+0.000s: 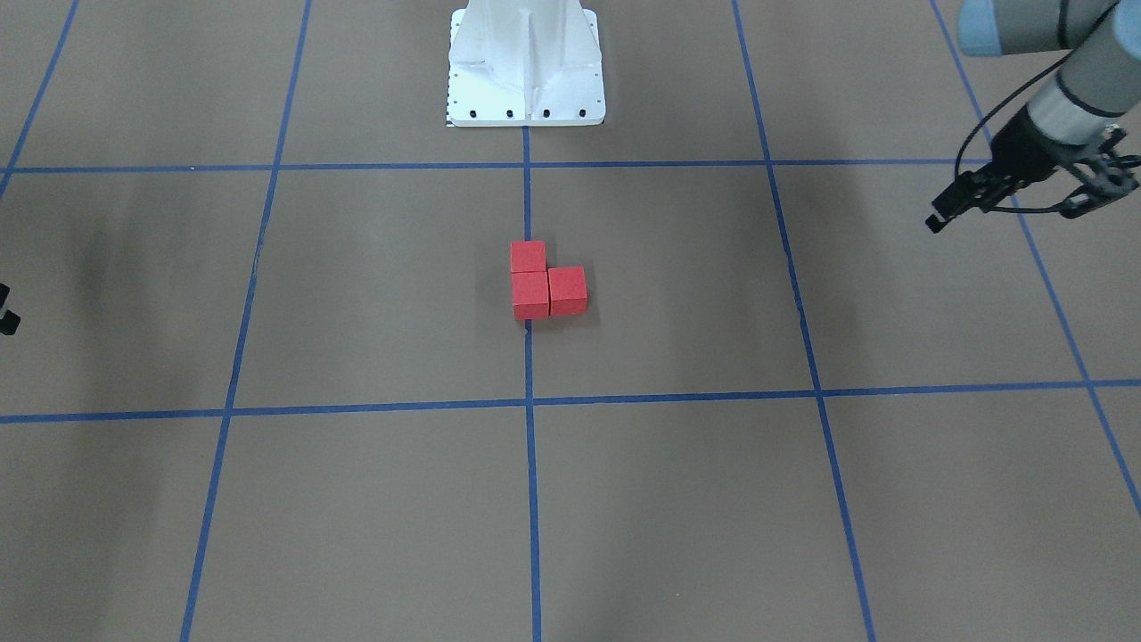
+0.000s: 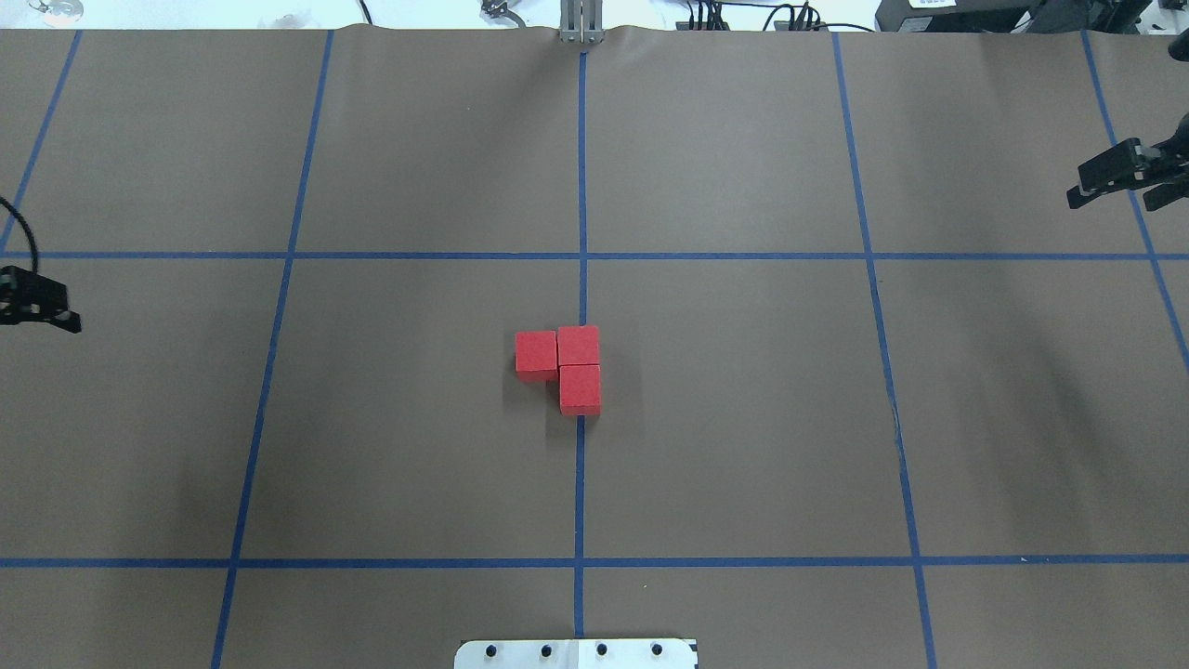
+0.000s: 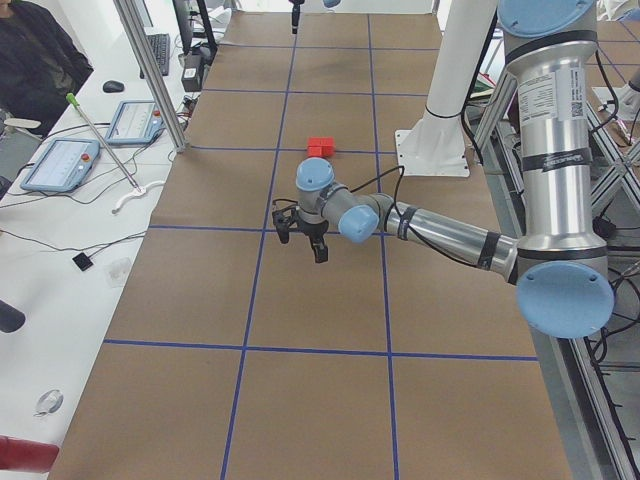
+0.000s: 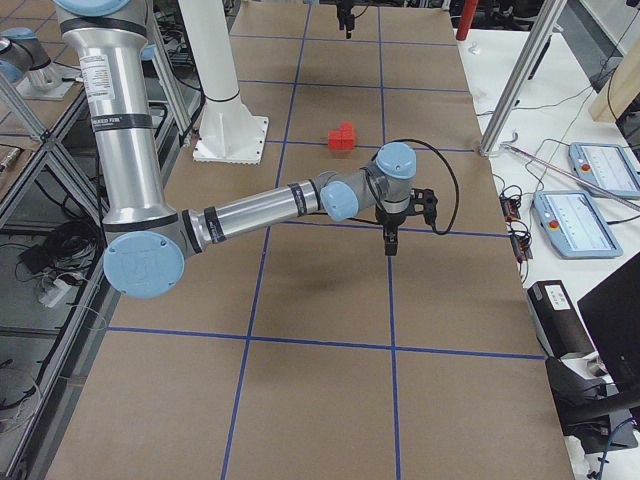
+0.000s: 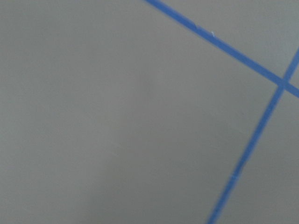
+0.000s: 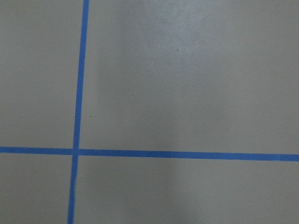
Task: Form red blocks into L shape at center
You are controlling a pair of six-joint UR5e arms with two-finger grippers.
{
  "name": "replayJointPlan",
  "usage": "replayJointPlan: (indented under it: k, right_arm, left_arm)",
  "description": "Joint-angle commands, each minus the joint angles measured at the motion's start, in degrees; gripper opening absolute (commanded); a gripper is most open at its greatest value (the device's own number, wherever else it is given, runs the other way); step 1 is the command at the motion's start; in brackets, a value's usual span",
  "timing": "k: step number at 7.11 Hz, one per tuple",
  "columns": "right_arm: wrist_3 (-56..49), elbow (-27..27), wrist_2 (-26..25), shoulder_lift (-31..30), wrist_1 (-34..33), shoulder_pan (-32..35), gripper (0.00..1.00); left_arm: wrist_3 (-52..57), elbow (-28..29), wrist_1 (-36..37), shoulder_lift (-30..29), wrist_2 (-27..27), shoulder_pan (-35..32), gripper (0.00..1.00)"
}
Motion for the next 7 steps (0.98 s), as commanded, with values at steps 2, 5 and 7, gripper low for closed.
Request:
replayJointPlan:
  k: [2, 5, 7]
  right_arm:
    - [-16.4, -5.0, 1.4, -3.7, -0.1, 9.1, 0.99]
    - [-16.8, -7.7, 3.8, -3.2, -1.2, 11.7, 0.99]
    - [-16.7, -8.8, 3.2, -5.3, -0.7, 12.1, 0.99]
  left_arm:
    - [32.4, 6.8, -0.2, 3.6, -5.5, -16.1, 1.00]
    - [38.2, 10.0, -1.1, 3.4, -7.1, -18.8, 1.00]
    - [37.9, 9.8, -0.9, 2.7, -6.6, -18.9, 1.00]
